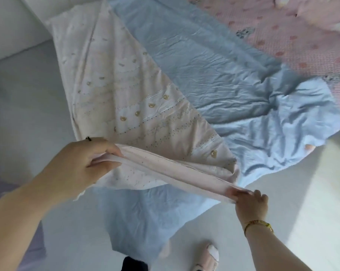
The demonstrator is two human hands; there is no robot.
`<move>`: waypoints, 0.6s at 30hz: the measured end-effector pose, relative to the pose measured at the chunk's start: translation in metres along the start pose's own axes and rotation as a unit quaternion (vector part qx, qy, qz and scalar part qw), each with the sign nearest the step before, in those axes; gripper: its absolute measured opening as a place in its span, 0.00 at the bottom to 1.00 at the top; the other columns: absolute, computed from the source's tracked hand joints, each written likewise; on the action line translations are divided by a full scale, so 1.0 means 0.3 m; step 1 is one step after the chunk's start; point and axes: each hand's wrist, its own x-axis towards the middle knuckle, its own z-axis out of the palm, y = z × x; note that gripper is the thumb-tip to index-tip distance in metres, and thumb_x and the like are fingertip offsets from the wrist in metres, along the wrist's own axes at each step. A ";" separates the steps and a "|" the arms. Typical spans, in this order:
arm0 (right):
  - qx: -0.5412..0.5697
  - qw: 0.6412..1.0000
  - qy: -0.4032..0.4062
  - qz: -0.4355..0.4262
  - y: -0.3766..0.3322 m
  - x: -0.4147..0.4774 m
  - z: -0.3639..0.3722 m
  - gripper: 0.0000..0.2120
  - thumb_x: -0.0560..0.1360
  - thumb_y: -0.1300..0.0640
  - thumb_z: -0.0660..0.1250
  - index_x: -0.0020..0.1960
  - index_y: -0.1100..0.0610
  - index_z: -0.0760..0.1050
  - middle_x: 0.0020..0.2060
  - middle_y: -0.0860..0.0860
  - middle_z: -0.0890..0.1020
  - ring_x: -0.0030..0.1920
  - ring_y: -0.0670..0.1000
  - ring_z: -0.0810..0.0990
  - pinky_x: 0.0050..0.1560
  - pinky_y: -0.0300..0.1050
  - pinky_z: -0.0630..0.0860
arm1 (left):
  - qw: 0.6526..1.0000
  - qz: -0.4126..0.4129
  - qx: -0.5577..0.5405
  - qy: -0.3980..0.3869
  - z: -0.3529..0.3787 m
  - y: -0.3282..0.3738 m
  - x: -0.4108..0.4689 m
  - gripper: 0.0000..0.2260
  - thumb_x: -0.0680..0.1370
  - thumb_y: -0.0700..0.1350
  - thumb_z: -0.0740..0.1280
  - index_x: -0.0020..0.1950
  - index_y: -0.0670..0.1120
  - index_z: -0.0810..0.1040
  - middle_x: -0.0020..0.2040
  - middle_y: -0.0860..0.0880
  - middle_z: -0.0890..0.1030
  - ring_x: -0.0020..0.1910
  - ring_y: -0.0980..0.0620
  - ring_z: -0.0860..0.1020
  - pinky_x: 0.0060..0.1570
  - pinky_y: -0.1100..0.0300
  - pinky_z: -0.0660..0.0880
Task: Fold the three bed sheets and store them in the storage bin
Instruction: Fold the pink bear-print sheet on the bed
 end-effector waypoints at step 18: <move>0.155 0.764 0.608 -0.151 0.355 -0.163 -0.448 0.13 0.68 0.60 0.60 0.36 0.63 0.83 0.52 0.59 0.67 0.55 0.63 0.63 0.60 0.63 0.63 | 0.972 -0.079 0.182 0.126 0.202 -0.050 -0.686 0.10 0.61 0.51 0.57 0.36 0.49 0.58 0.44 0.49 0.66 0.38 0.52 0.68 0.23 0.77 0.43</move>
